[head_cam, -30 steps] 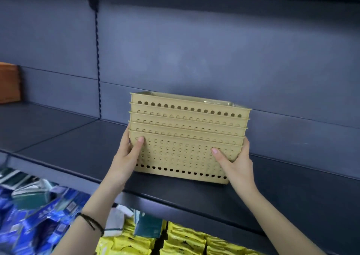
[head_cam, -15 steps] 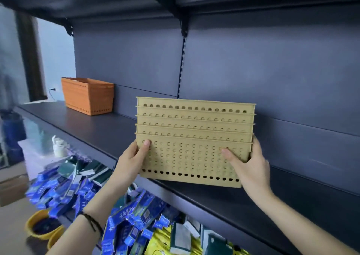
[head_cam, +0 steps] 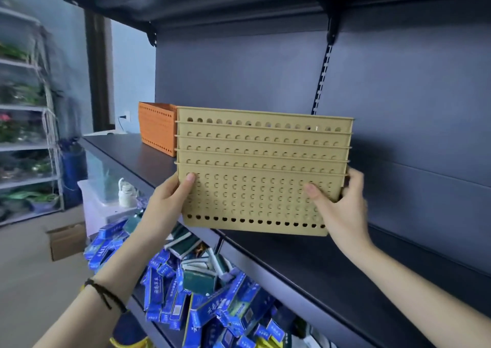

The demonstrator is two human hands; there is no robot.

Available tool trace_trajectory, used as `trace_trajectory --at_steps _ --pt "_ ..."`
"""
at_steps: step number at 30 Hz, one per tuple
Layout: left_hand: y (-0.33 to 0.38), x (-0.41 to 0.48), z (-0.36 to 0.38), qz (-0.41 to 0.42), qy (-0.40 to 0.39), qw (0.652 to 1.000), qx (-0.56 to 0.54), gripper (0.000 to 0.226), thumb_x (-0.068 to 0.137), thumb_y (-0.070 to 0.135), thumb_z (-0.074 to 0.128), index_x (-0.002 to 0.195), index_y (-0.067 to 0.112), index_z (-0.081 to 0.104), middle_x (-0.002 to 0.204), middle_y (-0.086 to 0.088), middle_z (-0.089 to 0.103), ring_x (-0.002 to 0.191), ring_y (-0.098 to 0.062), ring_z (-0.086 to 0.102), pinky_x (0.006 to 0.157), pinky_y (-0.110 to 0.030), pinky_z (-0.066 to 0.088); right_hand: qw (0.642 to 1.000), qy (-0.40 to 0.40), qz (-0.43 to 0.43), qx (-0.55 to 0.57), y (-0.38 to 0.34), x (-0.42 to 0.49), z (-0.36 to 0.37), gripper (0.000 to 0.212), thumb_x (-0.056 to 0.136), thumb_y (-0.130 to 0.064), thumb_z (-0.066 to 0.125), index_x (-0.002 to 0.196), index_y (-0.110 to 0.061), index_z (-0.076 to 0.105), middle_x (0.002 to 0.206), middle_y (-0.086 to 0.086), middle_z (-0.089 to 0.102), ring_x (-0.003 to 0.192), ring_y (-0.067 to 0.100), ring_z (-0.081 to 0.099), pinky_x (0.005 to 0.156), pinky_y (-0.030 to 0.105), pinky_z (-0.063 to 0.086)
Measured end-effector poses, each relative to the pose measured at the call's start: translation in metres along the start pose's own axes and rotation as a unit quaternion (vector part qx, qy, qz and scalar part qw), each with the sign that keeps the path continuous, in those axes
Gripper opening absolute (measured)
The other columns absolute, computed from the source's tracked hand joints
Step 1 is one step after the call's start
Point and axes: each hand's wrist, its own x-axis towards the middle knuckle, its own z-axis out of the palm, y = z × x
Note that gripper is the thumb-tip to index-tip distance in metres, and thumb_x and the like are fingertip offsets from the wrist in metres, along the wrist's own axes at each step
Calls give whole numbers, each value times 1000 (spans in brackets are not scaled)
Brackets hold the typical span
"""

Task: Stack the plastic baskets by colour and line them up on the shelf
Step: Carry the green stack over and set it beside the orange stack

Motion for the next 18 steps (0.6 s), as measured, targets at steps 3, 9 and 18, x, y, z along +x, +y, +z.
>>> trace_trajectory --at_steps 3,9,18 --pt "-29 33 -23 1 -7 1000 -7 21 92 47 51 98 37 69 95 21 74 97 -9 66 84 -35 50 1000 -10 13 6 13 10 43 62 67 -52 78 110 -38 36 92 -12 69 83 14 68 72 40 55" --pt "-54 136 -37 -12 -66 998 16 34 85 59 55 102 34 70 100 13 75 97 -10 68 85 -37 53 998 15 57 4 35 55 118 66 59 -61 73 107 -37 35 92 -10 70 80 16 70 67 42 55" --pt "-110 218 -68 -28 -122 992 -20 26 94 35 49 112 31 68 110 12 73 103 -9 67 83 -26 53 996 21 84 28 60 79 205 64 73 -27 80 112 -28 29 100 -11 64 91 4 61 68 22 43"
